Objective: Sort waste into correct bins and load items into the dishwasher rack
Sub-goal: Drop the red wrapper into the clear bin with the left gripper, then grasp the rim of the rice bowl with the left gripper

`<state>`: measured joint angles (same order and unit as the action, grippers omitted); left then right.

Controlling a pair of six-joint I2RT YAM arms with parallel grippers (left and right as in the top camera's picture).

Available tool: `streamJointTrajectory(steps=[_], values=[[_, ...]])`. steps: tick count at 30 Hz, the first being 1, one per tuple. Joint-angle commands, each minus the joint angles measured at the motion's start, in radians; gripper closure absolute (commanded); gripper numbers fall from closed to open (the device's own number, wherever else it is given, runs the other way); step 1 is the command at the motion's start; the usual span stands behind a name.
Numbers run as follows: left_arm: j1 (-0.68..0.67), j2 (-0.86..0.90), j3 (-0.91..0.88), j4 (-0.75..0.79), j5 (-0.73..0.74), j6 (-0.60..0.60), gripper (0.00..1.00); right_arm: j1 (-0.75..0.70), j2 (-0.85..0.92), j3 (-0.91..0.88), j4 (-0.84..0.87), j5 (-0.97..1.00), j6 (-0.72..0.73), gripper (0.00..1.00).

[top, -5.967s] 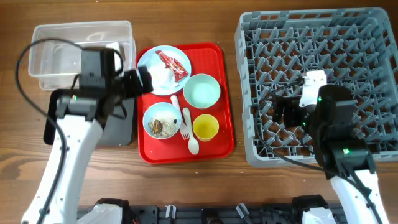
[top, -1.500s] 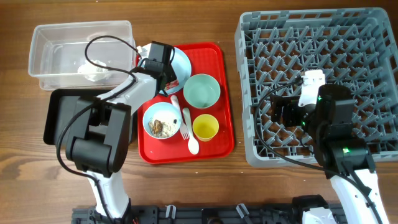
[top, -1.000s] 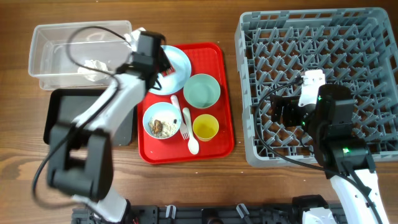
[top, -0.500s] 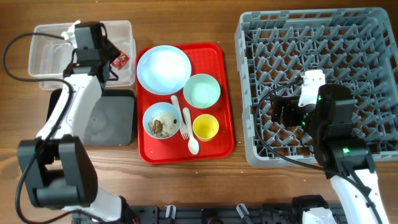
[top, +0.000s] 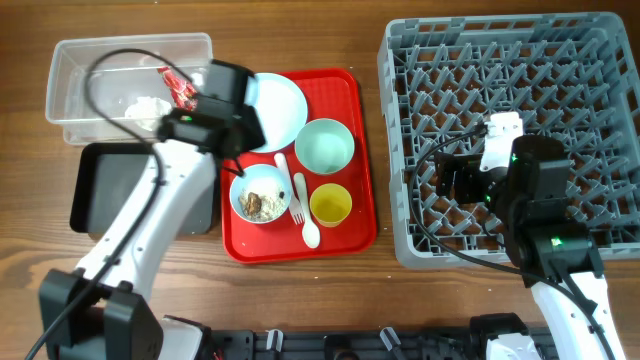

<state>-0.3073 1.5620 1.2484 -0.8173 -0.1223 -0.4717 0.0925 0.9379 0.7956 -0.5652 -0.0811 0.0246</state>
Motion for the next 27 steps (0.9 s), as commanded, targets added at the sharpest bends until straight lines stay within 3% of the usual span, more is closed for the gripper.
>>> streamJointTrajectory(steps=[1, 8, 14, 22, 27], values=[[-0.108, 0.052, -0.009, -0.074, 0.002, 0.014, 0.55, -0.005, 0.001, 0.025, 0.003, -0.025, 0.005, 0.00], [-0.221, 0.167, -0.040, -0.086, 0.016, -0.018, 0.54, -0.005, 0.001, 0.025, 0.003, -0.025, 0.005, 0.00], [-0.247, 0.250, -0.040, -0.093, 0.021, -0.019, 0.58, -0.005, 0.001, 0.025, 0.002, -0.025, 0.005, 0.00], [-0.247, 0.293, -0.040, -0.083, 0.028, -0.019, 0.81, -0.005, 0.001, 0.025, 0.002, -0.025, 0.005, 0.00], [-0.247, 0.297, -0.040, -0.086, 0.029, -0.019, 0.90, -0.005, 0.001, 0.025, 0.002, -0.025, 0.005, 0.00]])
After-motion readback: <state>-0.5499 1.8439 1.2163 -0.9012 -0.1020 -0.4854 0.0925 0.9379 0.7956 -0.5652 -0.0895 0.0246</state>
